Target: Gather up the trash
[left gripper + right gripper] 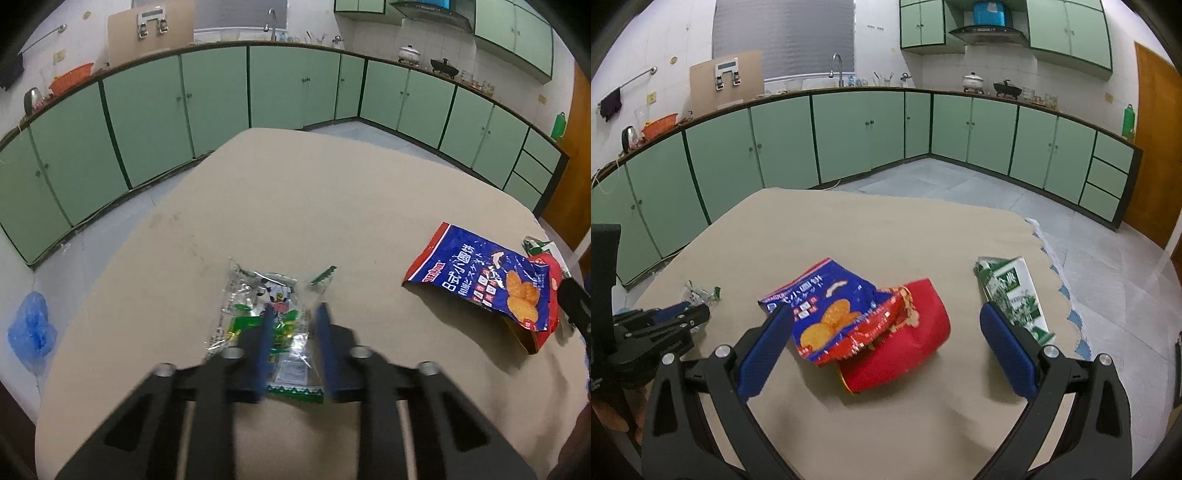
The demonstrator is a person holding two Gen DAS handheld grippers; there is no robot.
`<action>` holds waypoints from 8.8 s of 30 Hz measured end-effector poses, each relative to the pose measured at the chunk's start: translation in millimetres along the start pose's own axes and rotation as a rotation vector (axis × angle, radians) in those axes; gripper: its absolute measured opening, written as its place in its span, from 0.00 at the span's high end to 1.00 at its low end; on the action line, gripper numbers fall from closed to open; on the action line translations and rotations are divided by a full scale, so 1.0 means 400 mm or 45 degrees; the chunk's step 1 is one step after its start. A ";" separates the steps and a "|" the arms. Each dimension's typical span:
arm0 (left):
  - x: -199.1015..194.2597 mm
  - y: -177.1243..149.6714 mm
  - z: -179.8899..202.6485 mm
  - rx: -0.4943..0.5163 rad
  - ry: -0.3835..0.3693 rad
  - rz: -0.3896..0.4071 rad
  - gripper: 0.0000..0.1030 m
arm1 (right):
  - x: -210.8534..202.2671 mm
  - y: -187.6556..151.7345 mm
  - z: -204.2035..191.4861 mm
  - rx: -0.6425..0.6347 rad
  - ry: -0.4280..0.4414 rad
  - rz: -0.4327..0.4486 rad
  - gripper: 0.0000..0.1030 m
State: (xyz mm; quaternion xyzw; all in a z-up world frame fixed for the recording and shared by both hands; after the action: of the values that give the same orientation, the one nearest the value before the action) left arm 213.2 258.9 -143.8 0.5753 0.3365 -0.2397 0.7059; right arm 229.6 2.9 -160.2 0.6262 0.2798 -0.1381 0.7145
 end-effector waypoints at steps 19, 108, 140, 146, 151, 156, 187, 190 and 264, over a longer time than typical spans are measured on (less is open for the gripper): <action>-0.030 0.011 -0.020 -0.047 0.028 0.030 0.94 | 0.104 0.064 -0.055 -0.068 0.135 -0.073 0.06; -0.154 -0.005 0.023 0.003 -0.033 0.109 0.94 | -0.125 0.032 -0.044 -0.105 0.444 -0.068 0.98; -0.339 -0.088 0.603 0.360 -0.584 0.179 0.94 | -0.421 -0.110 0.473 0.126 -0.087 0.032 0.98; -0.329 -0.111 0.678 0.434 -0.648 0.146 0.94 | -0.453 -0.161 0.553 0.190 -0.167 0.031 0.98; -0.323 -0.143 0.754 0.501 -0.704 0.116 0.94 | -0.468 -0.207 0.615 0.243 -0.226 0.018 0.98; -0.309 -0.171 0.826 0.551 -0.743 0.094 0.94 | -0.471 -0.259 0.681 0.294 -0.279 -0.009 0.98; -0.104 -0.254 1.095 0.686 -0.837 -0.057 0.93 | -0.265 -0.424 0.892 0.499 -0.397 -0.251 0.94; -0.089 -0.256 1.101 0.684 -0.833 -0.078 0.93 | -0.247 -0.425 0.905 0.507 -0.403 -0.271 0.93; -0.180 -0.245 0.979 0.829 -1.192 -0.109 0.23 | -0.354 -0.346 0.908 0.523 -0.367 -0.091 0.73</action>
State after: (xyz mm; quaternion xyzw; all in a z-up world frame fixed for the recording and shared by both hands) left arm 172.7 -147.6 -110.0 0.5813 -0.0802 -0.5888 0.5558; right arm 122.0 -396.4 -170.9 0.7217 0.1631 -0.3052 0.5994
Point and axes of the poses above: each gripper's, at about its wrist camera, not at the fingertips, and x roughly the way its jaws point, z to its right, y to its top, the point moved 2 cm from there along x, roughly the way its jaws point, and after that the axes turned 5 degrees about -y, right-handed, at the moved point
